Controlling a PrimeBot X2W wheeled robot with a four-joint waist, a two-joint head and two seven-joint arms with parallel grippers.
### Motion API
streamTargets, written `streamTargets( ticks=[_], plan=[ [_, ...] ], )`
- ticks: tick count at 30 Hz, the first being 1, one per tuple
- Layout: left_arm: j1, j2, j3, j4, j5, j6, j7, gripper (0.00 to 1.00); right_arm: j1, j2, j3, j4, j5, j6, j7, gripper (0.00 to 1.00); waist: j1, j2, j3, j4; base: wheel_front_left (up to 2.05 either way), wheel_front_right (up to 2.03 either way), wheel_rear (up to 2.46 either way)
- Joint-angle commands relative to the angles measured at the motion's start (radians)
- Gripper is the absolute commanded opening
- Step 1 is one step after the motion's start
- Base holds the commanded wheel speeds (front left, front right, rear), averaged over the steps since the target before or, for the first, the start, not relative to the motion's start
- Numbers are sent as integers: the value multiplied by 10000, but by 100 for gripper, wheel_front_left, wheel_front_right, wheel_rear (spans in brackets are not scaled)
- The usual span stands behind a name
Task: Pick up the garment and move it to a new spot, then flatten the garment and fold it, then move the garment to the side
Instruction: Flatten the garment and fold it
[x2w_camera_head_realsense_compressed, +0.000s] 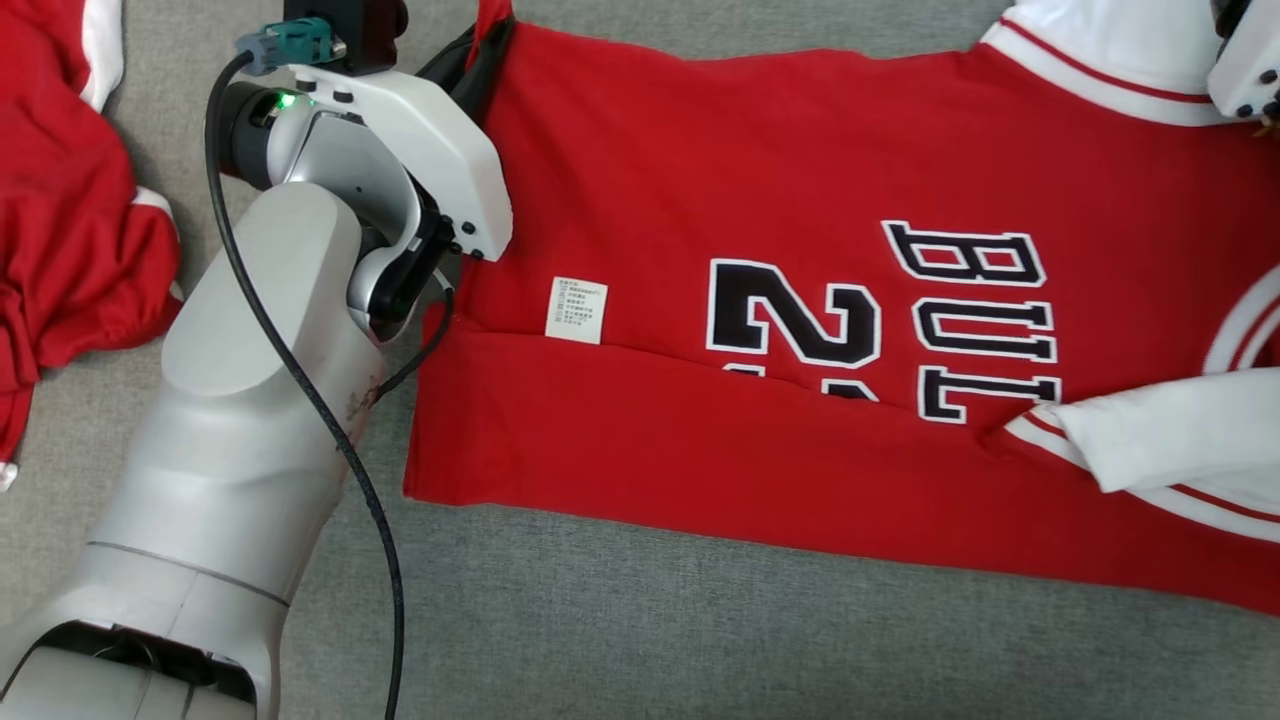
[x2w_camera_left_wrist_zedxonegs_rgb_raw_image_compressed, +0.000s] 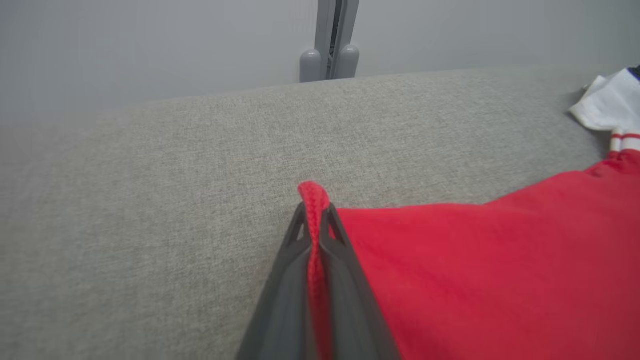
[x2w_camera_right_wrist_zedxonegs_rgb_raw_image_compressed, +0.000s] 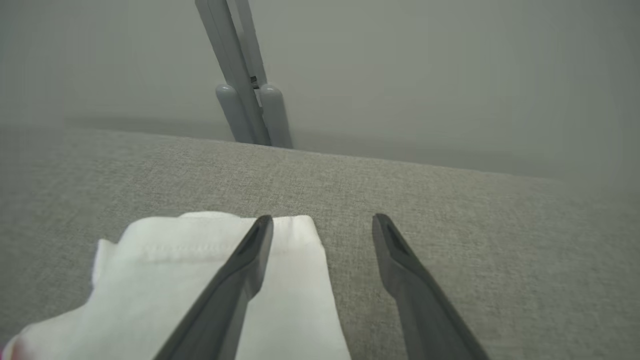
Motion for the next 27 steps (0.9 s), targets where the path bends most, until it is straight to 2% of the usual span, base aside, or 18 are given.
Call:
streamTargets(
  ticks=[1,7,8,9,10,11,18,23,27],
  plan=[
    [-270,-53,-70,172,-22,-65,-164,0,-251,-115,325,300,212,0,112,100,0,0,185,218,0,0,0],
    [-436,-156,-239,538,-147,-139,-454,0,-478,-148,1314,731,906,2,550,100,0,0,174,285,0,0,0],
    [-463,-176,-253,596,-210,-153,-499,0,-429,-121,1445,735,1193,2,601,93,0,0,156,285,0,0,0],
    [-475,-188,-270,667,-232,-158,-583,0,-396,-140,1547,744,1446,2,623,46,0,0,131,276,0,0,0],
    [-470,-194,-285,737,-273,-169,-637,0,-395,-236,1681,689,1583,2,526,25,0,0,101,267,0,0,0],
    [-453,-189,-284,785,-324,-184,-719,0,-385,-327,1773,649,1791,2,444,0,0,0,69,255,0,0,0],
    [-3,104,-154,826,-572,-210,-1335,0,-39,-696,2347,-151,3330,2,-370,0,0,0,-290,-26,0,0,0],
    [781,526,-26,274,-722,-206,-1862,0,948,-1148,2782,-1506,4552,2,-1042,0,0,0,-786,-390,0,0,0],
    [1688,1006,185,-710,-879,-35,-2041,0,2090,-1670,2954,-2871,5444,2,-1385,0,0,0,-1099,-701,0,0,0]
  ],
)
